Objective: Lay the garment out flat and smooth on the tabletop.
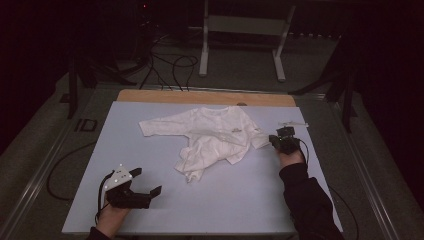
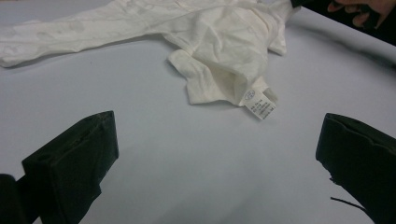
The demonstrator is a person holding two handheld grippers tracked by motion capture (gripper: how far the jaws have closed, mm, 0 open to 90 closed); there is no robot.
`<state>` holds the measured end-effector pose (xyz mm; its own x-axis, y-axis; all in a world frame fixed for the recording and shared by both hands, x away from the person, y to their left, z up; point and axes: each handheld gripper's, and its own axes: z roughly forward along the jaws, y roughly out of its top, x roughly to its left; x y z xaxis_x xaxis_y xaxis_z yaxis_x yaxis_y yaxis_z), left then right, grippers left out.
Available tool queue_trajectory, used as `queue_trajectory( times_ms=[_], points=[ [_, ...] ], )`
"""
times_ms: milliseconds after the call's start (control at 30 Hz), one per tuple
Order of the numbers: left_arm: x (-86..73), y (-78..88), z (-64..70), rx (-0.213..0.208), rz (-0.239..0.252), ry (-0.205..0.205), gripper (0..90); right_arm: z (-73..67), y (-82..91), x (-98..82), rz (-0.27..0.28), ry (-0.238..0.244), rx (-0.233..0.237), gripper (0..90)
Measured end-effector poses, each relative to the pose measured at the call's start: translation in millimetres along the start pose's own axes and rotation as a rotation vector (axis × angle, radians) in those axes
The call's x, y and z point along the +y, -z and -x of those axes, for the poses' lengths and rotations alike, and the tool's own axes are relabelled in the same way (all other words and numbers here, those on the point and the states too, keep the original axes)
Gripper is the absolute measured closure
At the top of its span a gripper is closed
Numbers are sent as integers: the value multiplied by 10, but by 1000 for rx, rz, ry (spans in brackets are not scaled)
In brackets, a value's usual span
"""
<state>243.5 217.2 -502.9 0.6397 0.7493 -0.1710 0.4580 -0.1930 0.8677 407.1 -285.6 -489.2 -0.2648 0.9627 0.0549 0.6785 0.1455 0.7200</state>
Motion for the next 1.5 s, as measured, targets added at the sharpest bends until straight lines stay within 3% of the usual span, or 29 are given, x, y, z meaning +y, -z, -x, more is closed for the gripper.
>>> queue_trajectory(
  times_ms=[167, 300, 367, 567, 733, 867, 967, 1133, 1200, 1333, 1500],
  points=[
    [-4, -9, -5, -1, 1, 6, 0, -126, 86, 239, 68, 20, 36, 885],
    [-7, -17, -4, -6, 1, 6, 0, -402, 86, 411, 108, 75, 101, 885],
    [-9, -20, -3, -9, 0, 5, 0, -585, 62, 462, 123, 105, 159, 885],
    [-12, -1, -13, -13, 7, 8, 0, -1187, -124, 456, 64, 216, 319, 885],
    [-20, 4, -21, -14, 10, 10, 0, -1585, -314, 299, -15, 308, 380, 885],
    [-22, 8, -27, -14, 15, 16, 0, -1761, -403, 190, -49, 354, 413, 882],
    [-22, 10, -29, -13, 19, 18, 0, -1804, -453, 119, -73, 395, 404, 853],
    [-22, 17, -31, -13, 23, 20, 0, -1719, -327, 186, -66, 386, 457, 648],
    [-20, 21, -31, -12, 26, 21, 0, -1618, -214, 269, -41, 364, 470, 620],
    [-19, 18, -33, -15, 29, 23, 0, -1374, 5, 443, 25, 313, 435, 611],
    [-16, 10, -28, -15, 25, 22, 0, -1145, 84, 540, 59, 238, 411, 624]
  ],
)
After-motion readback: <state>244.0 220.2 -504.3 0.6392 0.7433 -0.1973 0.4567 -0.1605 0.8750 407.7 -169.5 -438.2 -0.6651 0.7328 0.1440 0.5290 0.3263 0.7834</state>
